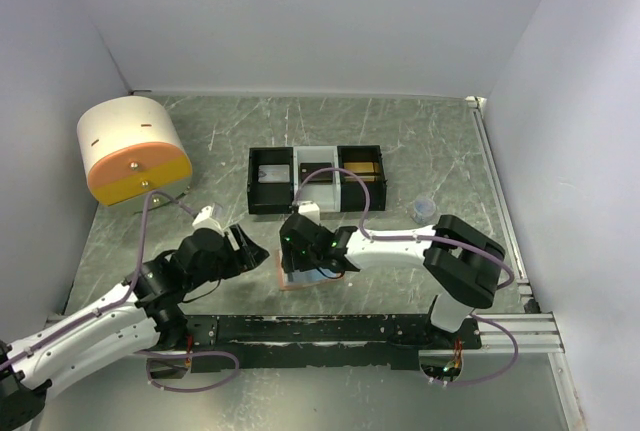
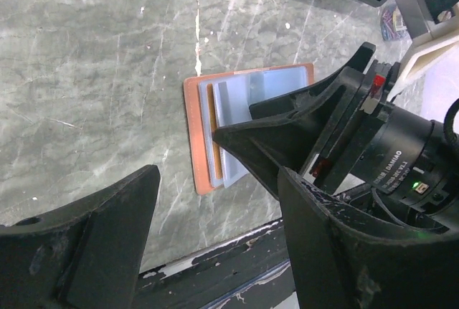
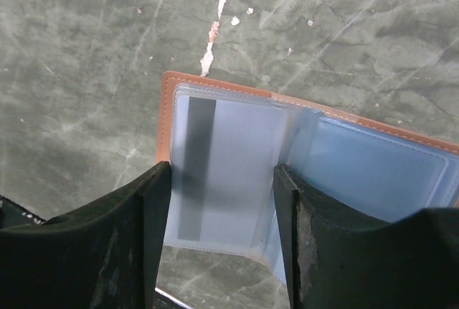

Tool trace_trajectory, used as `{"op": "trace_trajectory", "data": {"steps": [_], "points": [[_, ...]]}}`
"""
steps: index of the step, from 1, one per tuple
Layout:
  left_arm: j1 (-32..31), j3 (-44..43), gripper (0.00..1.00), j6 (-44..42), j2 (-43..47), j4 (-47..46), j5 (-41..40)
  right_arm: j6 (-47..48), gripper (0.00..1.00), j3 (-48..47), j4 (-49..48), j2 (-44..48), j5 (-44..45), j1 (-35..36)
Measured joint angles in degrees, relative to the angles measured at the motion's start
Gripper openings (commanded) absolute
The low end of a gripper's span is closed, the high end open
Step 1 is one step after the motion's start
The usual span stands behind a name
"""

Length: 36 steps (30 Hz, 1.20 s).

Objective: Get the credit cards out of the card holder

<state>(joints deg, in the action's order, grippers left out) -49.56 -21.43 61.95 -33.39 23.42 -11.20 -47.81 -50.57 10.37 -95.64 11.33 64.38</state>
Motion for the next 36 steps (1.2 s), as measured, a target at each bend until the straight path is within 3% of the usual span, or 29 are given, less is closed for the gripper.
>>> {"op": "trace_trajectory", "data": {"steps": [8, 15, 23, 36], "points": [[0.00, 0.42, 0.77, -0.85, -0.96, -2.29, 1.88, -0.96, 0.49, 4.17, -6.60, 2.03, -5.86, -2.89], [0.00, 4.37, 0.66, -1.92, -5.25, -11.26, 7.72, -2.34, 0.49, 7.08, -13.18, 2.32, -9.92, -4.44], [-0.02, 8.79, 0.64, -1.75, -6.71, -19.17, 11.74, -4.90, 0.49, 12.09, -20.33, 4.00, -13.16, -6.67], [-0.02, 11.98, 0.59, -3.54, -12.41, -29.46, 18.03, -5.51, 0.49, 12.66, -21.27, 4.11, -15.10, -7.78]]}}
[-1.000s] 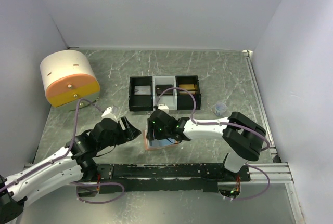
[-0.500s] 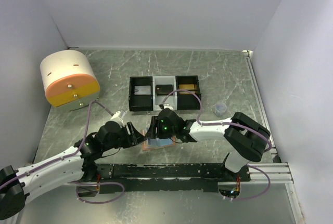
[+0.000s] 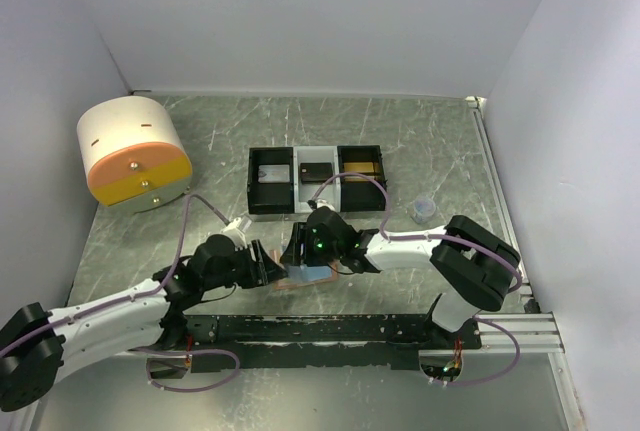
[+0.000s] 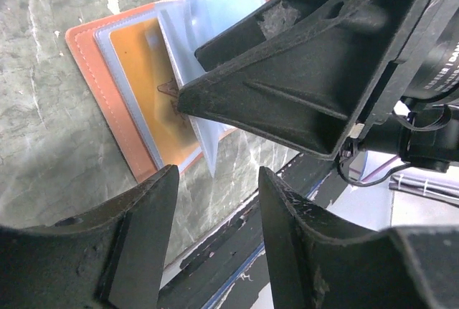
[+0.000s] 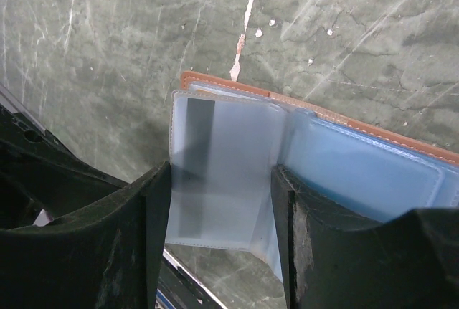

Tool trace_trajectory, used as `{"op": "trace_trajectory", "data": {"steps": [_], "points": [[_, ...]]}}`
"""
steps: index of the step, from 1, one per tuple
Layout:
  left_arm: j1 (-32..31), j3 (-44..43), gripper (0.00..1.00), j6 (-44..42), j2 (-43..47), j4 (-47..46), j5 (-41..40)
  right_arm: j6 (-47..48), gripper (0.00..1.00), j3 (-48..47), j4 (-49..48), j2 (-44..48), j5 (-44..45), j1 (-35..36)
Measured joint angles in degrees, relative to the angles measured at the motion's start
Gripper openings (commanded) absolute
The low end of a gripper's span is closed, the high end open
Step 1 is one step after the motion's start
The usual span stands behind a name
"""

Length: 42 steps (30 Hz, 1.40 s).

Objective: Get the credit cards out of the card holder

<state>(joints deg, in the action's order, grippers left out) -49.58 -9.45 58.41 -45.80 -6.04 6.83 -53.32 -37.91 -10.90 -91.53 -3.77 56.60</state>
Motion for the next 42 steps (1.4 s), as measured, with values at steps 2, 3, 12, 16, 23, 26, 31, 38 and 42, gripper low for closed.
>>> {"op": "trace_trajectory", "data": {"steps": [2, 3, 12, 16, 23, 26, 31, 38, 42], "points": [[0.00, -0.09, 0.59, -0.63, -1.05, -0.55, 0.63, -0.02, 0.49, 0.00, -0.02, 0.00, -0.17, -0.02], [0.00, -0.09, 0.58, -0.87, -1.49, -0.81, 1.03, -0.02, 0.49, 0.00, -0.02, 0.00, -0.35, -0.04], [-0.02, -0.07, 0.53, -1.20, -5.49, -7.17, 3.80, -0.11, 0.49, 0.11, -0.22, -0.02, -0.96, -0.26], [-0.02, -0.07, 0.50, -1.18, -7.54, -8.98, 3.98, -0.07, 0.49, 0.11, -0.22, -0.02, -1.01, -0.26], [-0.02, -0.37, 0.51, -1.20, -8.96, -7.72, 3.67, -0.07, 0.49, 0.11, -0.24, -0.02, -1.18, -0.28], [-0.02, -0.79, 0.52, -1.38, -7.85, -5.62, 2.80, -0.07, 0.49, 0.11, -0.26, -0.02, -1.20, -0.28], [-0.02, -1.01, 0.48, -1.68, -6.82, -4.81, 1.55, -0.07, 0.49, 0.13, -0.26, 0.02, -1.22, -0.28], [-0.02, -1.01, 0.36, -1.51, -13.05, -8.79, 1.55, -0.07, 0.49, 0.13, 0.04, 0.46, -1.60, -0.31], [-0.02, -1.03, 0.35, -1.46, -13.77, -9.88, 1.55, -0.02, 0.54, 0.13, 0.57, 0.85, -2.32, -0.33]]}}
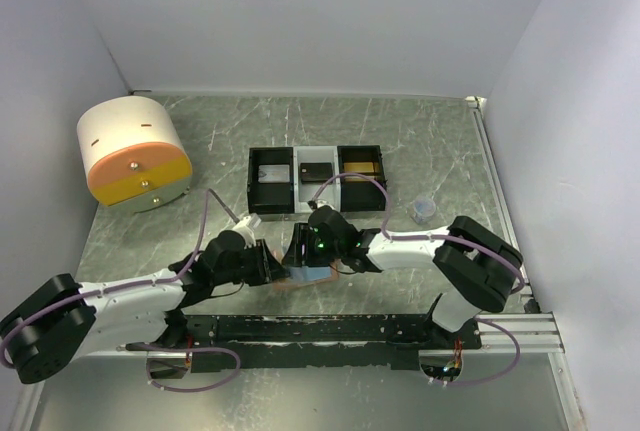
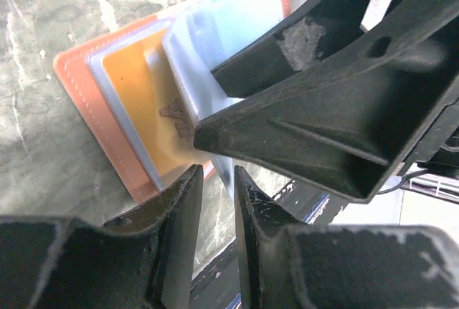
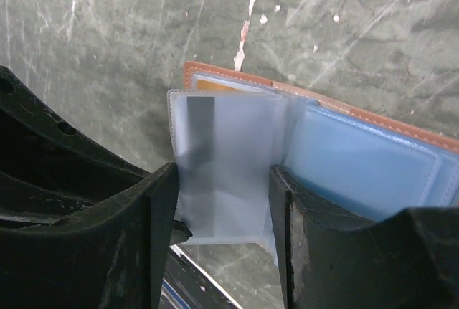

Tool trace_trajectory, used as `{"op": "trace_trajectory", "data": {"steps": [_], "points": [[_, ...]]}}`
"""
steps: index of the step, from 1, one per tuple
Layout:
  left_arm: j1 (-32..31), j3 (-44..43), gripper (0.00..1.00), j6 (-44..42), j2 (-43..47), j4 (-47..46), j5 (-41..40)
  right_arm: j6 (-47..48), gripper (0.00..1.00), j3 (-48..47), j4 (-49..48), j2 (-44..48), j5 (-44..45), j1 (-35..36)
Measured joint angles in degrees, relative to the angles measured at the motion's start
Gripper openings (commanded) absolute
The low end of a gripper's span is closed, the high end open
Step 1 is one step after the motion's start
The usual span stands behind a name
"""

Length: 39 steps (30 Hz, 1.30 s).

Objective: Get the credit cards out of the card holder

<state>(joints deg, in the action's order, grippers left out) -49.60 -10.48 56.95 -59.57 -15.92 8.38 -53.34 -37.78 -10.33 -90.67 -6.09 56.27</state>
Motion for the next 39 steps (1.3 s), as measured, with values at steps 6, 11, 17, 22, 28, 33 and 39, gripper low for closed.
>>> {"op": "trace_trajectory", "data": {"steps": [6, 11, 17, 22, 28, 33, 39], "points": [[0.00, -1.49, 0.44, -1.11, 0.42, 0.74, -0.07, 0.31, 0.64, -0.02, 2.51, 1.70, -0.98, -0.17], [0.00, -2.34, 0.53, -1.81, -1.62, 0.39, 0.96, 0.55, 0.67, -0.15, 6.25, 5.29, 0.20, -0.37], [0.00, -3.50, 0.58, -1.95, -6.38, -3.06, 3.06, 0.74, 0.67, -1.03, 12.92, 11.28, 5.03, -0.52], [-0.04, -6.08, 0.61, -1.95, -9.60, -5.62, 4.72, 1.09, 0.67, -0.83, 18.95, 18.05, 9.75, -2.51], [-0.28, -9.33, 0.69, -2.14, -13.64, -7.67, 5.95, 1.46, 0.67, 2.51, 22.67, 26.23, 12.76, -6.16], [-1.57, -9.55, 0.74, -1.64, -17.20, -10.97, 6.60, 1.57, 0.64, 5.57, 25.05, 30.71, 13.35, -7.65], [-2.67, -9.49, 0.80, -1.70, -16.04, -10.67, 6.75, 1.73, 0.59, 8.35, 23.41, 32.00, 10.95, -7.74]]}}
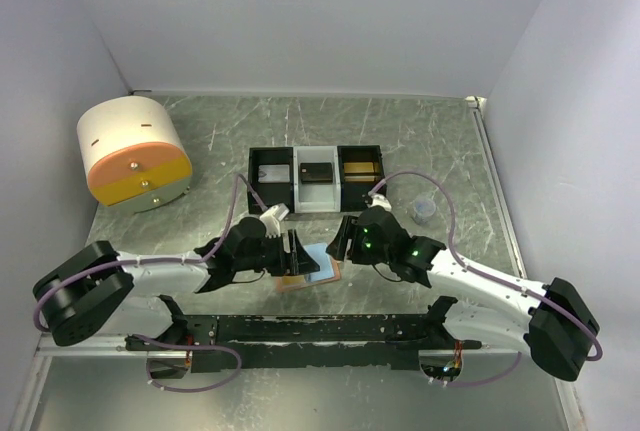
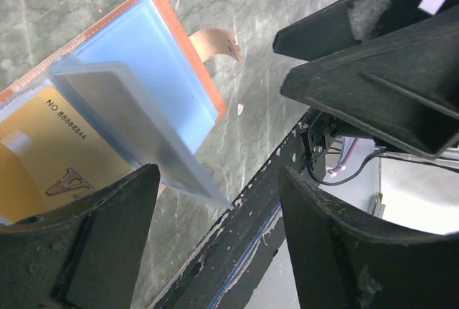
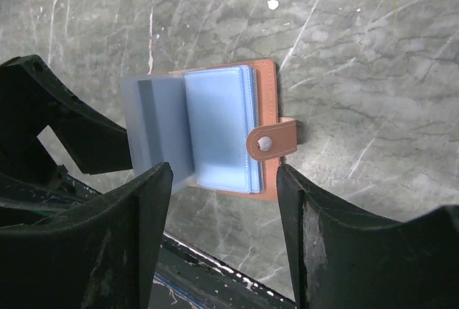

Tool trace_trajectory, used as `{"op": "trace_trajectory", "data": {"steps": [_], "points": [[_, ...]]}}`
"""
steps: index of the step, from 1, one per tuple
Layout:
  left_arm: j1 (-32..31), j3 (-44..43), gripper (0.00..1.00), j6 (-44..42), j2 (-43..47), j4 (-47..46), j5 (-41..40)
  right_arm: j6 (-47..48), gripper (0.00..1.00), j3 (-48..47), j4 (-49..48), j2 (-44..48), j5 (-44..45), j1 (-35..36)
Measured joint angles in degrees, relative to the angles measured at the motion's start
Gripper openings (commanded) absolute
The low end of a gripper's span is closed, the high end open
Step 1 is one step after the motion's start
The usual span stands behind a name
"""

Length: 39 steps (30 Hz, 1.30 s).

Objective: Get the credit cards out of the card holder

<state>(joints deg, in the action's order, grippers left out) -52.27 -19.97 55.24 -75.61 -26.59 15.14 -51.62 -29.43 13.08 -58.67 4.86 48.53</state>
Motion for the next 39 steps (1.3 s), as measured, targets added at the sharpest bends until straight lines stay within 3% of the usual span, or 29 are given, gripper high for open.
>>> {"op": "trace_trajectory", "data": {"steps": [7, 16, 22, 33, 39], "points": [[-0.09, -0.70, 0.84, -0.39, 2.05, 2.95, -0.48, 0.02, 0.56, 0.31, -2.47, -0.61, -2.56, -0.07], [-0.61, -0.98, 0.82, 2.01, -5.86, -4.46, 1.95, -0.07, 0.53, 1.29, -4.24, -0.59, -4.07, -0.07], [-1.46, -4.39, 0.82, 1.40, -6.58, -1.90, 1.53, -0.70, 0.47, 2.51, -4.22, 0.04, -4.00, -0.09], [-1.57, 1.18, 0.82, 2.25, 11.15, 7.39, -7.28, -0.17, 0.30, 3.91, -10.75, -2.03, -9.25, -0.09], [-1.57, 2.84, 0.83, 3.89, 15.02, 11.47, -10.86, 1.79, 0.27, 2.38, -12.72, -7.17, -13.18, -0.07]]}}
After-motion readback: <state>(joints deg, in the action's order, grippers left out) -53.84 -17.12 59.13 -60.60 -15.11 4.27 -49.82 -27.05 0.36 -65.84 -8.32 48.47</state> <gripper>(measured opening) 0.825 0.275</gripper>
